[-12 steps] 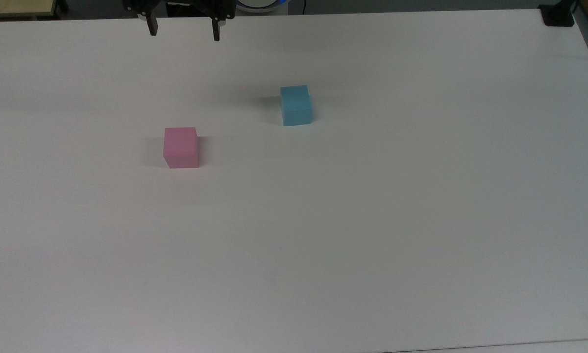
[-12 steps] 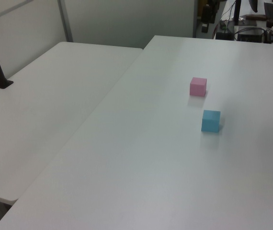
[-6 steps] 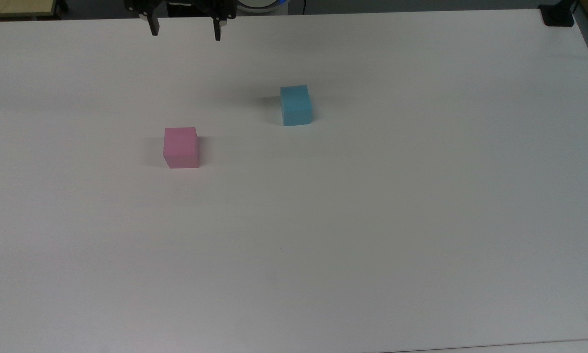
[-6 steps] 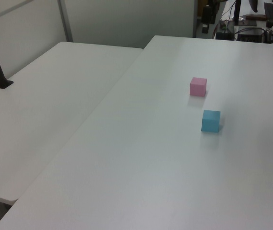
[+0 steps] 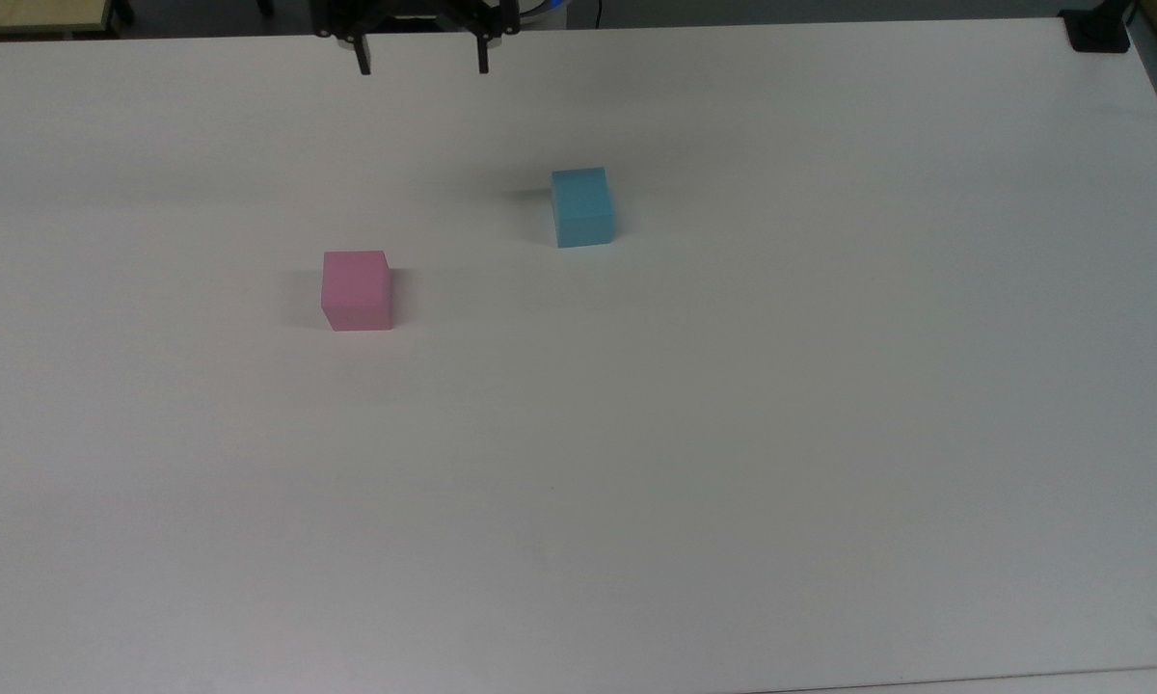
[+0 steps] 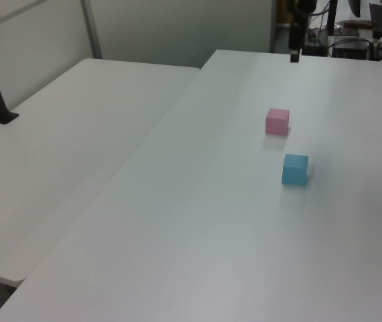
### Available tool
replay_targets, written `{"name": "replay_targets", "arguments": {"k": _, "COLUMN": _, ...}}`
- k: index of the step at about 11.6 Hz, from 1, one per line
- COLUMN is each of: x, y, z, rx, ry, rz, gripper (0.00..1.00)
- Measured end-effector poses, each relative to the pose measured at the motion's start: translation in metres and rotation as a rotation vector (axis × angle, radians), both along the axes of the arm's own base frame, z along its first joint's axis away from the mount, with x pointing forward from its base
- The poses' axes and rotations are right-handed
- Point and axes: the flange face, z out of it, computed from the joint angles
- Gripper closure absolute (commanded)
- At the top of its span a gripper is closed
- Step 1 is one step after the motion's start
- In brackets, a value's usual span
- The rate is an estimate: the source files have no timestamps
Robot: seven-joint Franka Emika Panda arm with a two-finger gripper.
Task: Put blue cube on pink cube
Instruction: 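Move the open gripper over the blue cube and lower it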
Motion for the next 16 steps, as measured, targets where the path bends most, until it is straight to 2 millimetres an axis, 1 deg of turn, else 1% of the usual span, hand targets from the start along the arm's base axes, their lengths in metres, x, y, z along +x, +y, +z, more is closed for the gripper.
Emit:
{"name": "replay_targets", "arguments": {"k": 2, "x": -0.021, "y": 0.005, "z": -0.008, "rx": 0.003, "ry": 0.032, "rz": 0.048, "gripper": 0.00}}
{"name": "replay_targets", "arguments": {"k": 4, "x": -0.041, "y": 0.009, "z": -0.009, "rx": 0.006, "ry": 0.042, "rz": 0.063, "gripper": 0.00}}
{"name": "replay_targets", "arguments": {"k": 6, "x": -0.048, "y": 0.012, "z": -0.016, "rx": 0.008, "ry": 0.058, "rz": 0.068, "gripper": 0.00}}
{"name": "replay_targets", "arguments": {"k": 8, "x": -0.049, "y": 0.013, "z": -0.021, "rx": 0.016, "ry": 0.067, "rz": 0.067, "gripper": 0.00}}
{"name": "replay_targets", "arguments": {"k": 10, "x": -0.051, "y": 0.017, "z": -0.023, "rx": 0.066, "ry": 0.056, "rz": 0.059, "gripper": 0.00}}
{"name": "replay_targets", "arguments": {"k": 11, "x": -0.055, "y": 0.021, "z": -0.029, "rx": 0.082, "ry": 0.038, "rz": 0.061, "gripper": 0.00}}
{"name": "replay_targets", "arguments": {"k": 14, "x": -0.070, "y": 0.045, "z": -0.072, "rx": 0.071, "ry": -0.007, "rz": 0.080, "gripper": 0.00}}
{"name": "replay_targets", "arguments": {"k": 16, "x": -0.075, "y": 0.047, "z": -0.089, "rx": 0.068, "ry": 0.018, "rz": 0.076, "gripper": 0.00}}
